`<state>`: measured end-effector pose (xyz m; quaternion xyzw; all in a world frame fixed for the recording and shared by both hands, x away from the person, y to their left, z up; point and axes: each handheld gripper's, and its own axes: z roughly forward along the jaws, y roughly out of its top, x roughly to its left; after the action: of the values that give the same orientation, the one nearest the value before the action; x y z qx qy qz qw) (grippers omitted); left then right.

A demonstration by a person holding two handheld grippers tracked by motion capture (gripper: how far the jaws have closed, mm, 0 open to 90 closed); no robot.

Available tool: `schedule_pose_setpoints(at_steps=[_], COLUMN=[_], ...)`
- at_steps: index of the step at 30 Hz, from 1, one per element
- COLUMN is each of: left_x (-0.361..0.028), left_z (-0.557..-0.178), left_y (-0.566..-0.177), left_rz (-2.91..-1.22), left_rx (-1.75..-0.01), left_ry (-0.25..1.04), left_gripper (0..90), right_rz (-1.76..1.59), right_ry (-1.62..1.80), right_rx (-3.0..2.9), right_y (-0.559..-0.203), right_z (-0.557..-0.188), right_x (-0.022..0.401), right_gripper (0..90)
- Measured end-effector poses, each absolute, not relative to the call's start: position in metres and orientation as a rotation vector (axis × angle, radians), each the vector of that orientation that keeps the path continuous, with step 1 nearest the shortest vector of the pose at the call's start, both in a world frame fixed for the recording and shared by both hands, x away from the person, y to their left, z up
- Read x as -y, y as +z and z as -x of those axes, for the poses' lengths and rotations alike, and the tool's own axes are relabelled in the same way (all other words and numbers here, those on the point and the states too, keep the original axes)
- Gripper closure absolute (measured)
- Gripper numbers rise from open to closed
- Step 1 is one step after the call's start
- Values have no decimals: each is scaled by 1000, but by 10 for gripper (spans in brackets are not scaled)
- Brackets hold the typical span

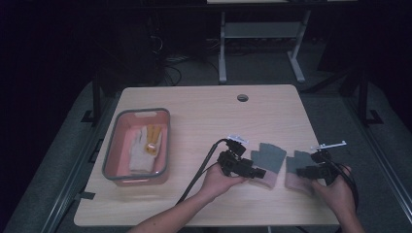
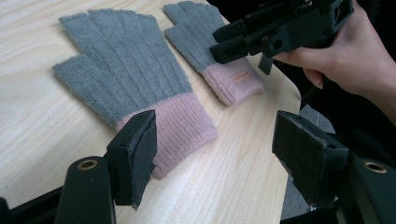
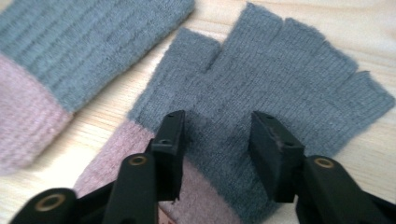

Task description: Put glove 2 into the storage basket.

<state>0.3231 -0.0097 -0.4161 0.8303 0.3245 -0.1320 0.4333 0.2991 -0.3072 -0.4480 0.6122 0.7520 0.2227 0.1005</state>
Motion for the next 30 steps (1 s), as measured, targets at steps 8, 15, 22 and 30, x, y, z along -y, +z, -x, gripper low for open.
schedule_pose_setpoints(at_steps=[8,15,22,30], left_x=[9,1,-4,-12], left_z=[-320,-322,-324,-326], left_y=[-421,-420,-419,-419], left_rz=[-2083,-2080,-2082,-2072], left_rx=[-814,-825,-827,-841], left_ry=[-328,-314,-294,-286], left_gripper=[307,306,306,306], right_rz=[-1776,-1833,-1914,-1913], right_ry=[593,621,712,783], right_rx=[-2242,-2228,-2195,-2193], right_y=[-447,-446,-437,-423], right_z=[-300,-302,-303,-305], right_x=[299,301,305,293], right_gripper=[755,818,853,852])
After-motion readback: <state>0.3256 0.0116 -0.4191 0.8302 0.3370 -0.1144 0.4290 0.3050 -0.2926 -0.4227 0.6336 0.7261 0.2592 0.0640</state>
